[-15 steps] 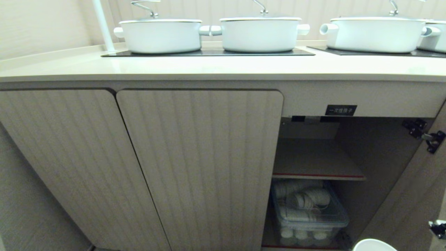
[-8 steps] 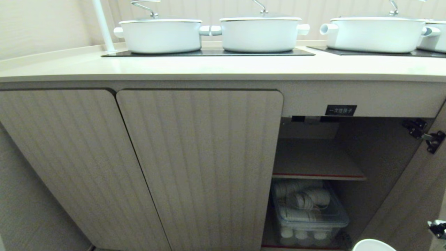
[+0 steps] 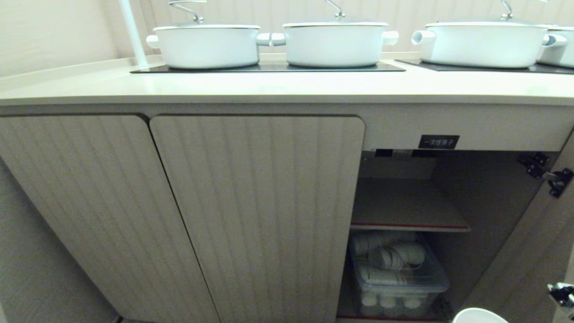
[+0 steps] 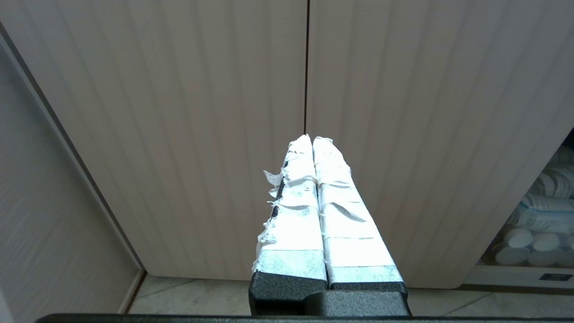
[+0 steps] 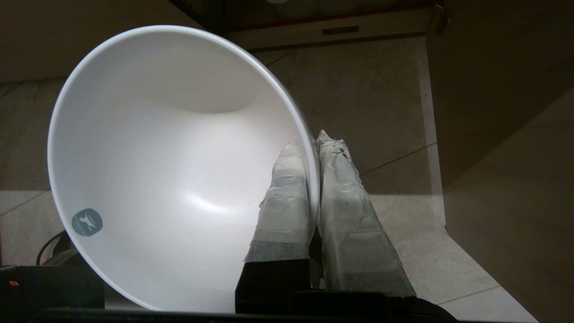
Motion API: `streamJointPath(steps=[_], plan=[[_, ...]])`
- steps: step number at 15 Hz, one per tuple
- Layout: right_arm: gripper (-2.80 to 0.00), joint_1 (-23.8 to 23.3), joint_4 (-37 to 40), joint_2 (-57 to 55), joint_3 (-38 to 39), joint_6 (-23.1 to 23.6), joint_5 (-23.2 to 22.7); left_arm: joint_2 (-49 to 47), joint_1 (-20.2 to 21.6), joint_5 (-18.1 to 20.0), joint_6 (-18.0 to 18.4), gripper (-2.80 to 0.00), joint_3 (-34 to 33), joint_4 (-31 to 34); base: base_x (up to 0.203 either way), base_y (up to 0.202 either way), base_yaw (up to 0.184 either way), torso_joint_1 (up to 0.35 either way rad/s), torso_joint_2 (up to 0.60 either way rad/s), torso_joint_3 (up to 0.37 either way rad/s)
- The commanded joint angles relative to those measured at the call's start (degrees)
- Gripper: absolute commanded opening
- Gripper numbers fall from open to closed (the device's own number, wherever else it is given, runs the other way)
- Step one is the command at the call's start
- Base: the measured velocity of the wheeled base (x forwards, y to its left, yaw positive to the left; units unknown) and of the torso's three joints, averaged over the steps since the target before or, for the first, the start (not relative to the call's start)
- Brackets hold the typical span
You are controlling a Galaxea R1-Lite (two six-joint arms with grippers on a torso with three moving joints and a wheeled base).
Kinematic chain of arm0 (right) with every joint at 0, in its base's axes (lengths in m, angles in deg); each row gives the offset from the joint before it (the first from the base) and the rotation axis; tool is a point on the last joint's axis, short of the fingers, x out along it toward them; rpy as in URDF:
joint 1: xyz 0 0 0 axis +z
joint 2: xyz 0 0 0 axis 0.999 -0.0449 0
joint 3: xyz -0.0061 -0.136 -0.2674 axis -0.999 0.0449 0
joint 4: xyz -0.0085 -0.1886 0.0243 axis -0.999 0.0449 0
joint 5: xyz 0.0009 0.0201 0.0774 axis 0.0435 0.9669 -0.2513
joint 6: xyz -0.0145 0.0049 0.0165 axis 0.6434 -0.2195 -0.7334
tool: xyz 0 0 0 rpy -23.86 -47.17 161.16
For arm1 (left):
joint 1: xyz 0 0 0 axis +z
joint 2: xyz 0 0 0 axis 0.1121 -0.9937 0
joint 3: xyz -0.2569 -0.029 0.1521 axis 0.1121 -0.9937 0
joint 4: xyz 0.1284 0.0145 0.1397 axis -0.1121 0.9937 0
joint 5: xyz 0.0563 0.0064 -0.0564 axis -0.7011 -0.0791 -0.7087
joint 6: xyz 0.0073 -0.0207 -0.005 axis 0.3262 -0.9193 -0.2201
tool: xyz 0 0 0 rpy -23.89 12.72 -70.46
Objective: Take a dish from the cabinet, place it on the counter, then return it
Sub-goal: Place it on the table
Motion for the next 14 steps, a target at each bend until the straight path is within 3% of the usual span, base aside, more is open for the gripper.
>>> streamJointPath(steps=[1,14], plan=[[-2.8,0.04,-0.08,-0.55,0.0,-0.06,-0.08,0.0,-0.01,0.02,-0.02,-2.8,0.01,-0.04,0.0,0.0,0.0,0.0,0.0,0.0],[-2.8,0.15,-0.75,-2.53,0.0,0.11,-0.08,0.0,0.07,0.02,-0.02,-2.8,0.01,-0.04,0.0,0.0,0.0,0.0,0.0,0.0]])
